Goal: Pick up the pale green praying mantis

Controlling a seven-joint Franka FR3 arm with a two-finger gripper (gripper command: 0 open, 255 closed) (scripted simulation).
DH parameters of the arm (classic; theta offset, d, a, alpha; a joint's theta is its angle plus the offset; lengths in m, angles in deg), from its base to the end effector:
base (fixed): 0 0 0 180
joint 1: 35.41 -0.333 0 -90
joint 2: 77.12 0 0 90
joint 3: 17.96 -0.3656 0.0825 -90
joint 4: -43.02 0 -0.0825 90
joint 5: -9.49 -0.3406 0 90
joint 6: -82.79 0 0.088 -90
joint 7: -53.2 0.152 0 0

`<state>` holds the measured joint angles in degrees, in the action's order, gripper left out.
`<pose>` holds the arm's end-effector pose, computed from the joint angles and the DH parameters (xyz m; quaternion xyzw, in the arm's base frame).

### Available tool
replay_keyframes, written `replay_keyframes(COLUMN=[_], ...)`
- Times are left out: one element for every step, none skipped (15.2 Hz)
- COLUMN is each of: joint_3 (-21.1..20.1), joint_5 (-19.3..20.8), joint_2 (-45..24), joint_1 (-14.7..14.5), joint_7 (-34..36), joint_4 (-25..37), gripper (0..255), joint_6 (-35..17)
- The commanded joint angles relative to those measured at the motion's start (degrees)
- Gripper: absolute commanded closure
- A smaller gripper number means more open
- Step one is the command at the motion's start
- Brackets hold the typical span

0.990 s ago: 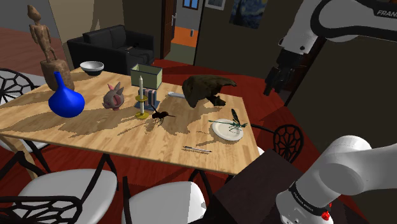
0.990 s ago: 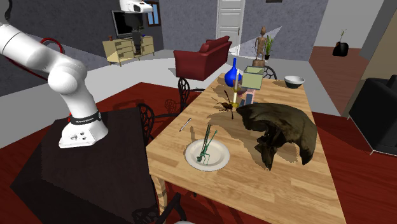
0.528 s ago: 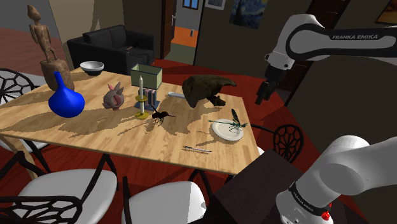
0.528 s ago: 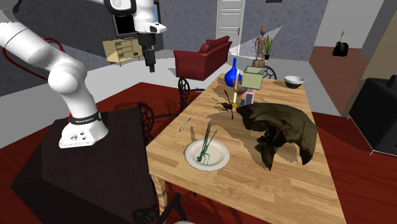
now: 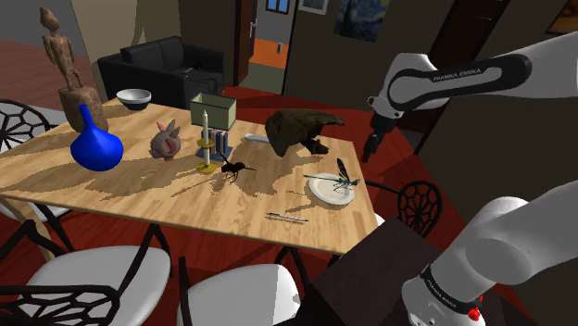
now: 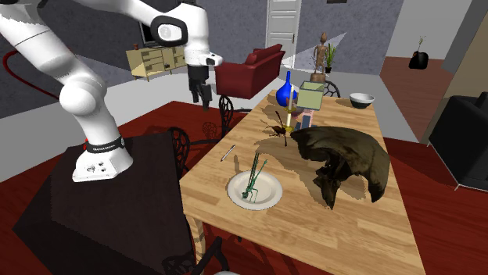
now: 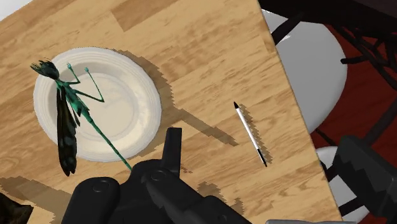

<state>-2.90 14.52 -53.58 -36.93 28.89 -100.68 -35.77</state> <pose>0.3386 -0.0939 0.4414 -0.9916 -0.1269 0.0138 0.0191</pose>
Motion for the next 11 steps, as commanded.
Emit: replay_keyframes(joint_3=[1.1,1.7,2.3,2.9,3.4,3.8,4.2,4.5,4.7,4.8,4.8], joint_5=[0.0,-0.1,-0.3,-0.5,-0.9,-1.4,-2.0,-2.7,-3.5,-4.3,-5.2], joint_2=[-4.4,-6.6,-8.9,-11.2,-13.5,-15.9,-18.3,-20.7,-23.1,-25.6,-28.0], joint_1=[-0.6,-0.8,-1.0,-1.2,-1.4,-1.5,-1.6,-1.7,-1.7,-1.7,-1.5], joint_7=[-3.0,-4.6,-6.3,-8.0,-9.7,-11.5,-13.3,-15.1,-17.0,-18.9,-20.7], joint_4=[0.9,1.4,2.0,2.7,3.4,4.3,5.2,6.2,7.3,8.4,9.7], gripper=[0,0,0,0,0,0,0,0,0,0,0], joint_6=[-3.6,-5.3,-7.0,-8.7,-10.3,-11.8,-13.3,-14.7,-16.0,-17.3,-18.4])
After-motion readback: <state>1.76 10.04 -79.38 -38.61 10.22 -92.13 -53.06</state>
